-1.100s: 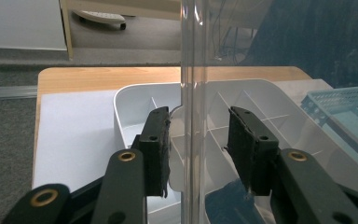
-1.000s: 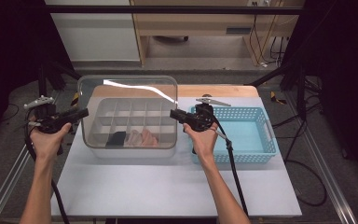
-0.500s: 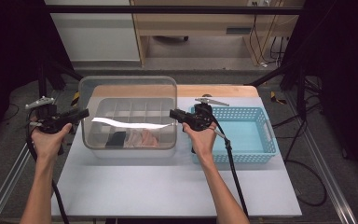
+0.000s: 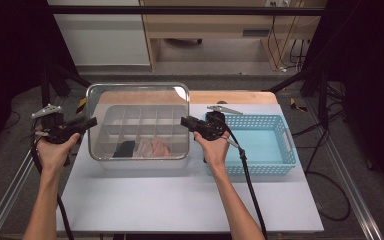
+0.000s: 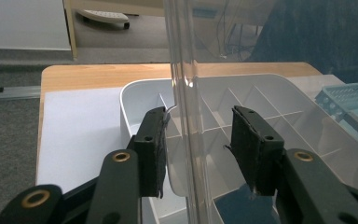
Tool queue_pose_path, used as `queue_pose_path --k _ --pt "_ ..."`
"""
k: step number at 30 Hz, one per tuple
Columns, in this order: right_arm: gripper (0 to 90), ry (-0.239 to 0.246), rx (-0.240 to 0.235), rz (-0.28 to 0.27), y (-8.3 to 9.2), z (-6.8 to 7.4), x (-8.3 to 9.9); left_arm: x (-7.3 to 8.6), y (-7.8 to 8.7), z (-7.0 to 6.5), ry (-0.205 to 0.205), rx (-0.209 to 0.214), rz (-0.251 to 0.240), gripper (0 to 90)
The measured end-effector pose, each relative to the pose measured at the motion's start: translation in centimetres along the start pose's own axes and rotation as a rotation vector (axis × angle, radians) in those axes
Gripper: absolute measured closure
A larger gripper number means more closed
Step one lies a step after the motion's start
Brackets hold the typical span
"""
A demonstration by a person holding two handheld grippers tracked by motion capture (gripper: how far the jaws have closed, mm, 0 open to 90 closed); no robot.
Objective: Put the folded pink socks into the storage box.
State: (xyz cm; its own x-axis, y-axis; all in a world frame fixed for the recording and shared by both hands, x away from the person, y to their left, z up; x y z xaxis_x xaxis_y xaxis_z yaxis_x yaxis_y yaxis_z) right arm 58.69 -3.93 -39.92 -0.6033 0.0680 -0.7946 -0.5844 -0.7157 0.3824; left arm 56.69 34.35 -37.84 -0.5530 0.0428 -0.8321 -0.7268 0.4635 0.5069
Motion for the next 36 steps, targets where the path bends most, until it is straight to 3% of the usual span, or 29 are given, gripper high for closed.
queue_pose_path --k 21,29,36 --pt "52.3 0.055 0.131 -0.049 -1.4 0.4 0.6 0.3 -1.0 -0.1 -0.031 -0.034 -0.006 48.2" --pt "49.2 0.055 0.160 -0.059 -2.0 0.3 0.9 0.5 -1.8 -0.1 -0.045 -0.053 0.003 43.6" --pt "47.0 0.049 0.171 -0.065 -2.6 0.0 1.1 0.6 -2.3 0.3 -0.032 -0.051 0.009 43.0"
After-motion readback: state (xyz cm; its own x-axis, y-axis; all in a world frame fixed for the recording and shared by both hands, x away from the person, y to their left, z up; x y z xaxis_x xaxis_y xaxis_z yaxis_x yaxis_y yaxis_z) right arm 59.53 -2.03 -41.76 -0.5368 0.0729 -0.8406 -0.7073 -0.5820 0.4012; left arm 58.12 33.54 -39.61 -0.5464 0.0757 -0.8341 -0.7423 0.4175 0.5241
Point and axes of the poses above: each handheld gripper's, and its own axes: y roughly backward along the jaws, x roughly out of its underside, z roughly to its left, the point moved 5 cm from there along -y, roughly forward along the jaws, and after that the axes turned 6 degrees about z, right-handed, at the moved point
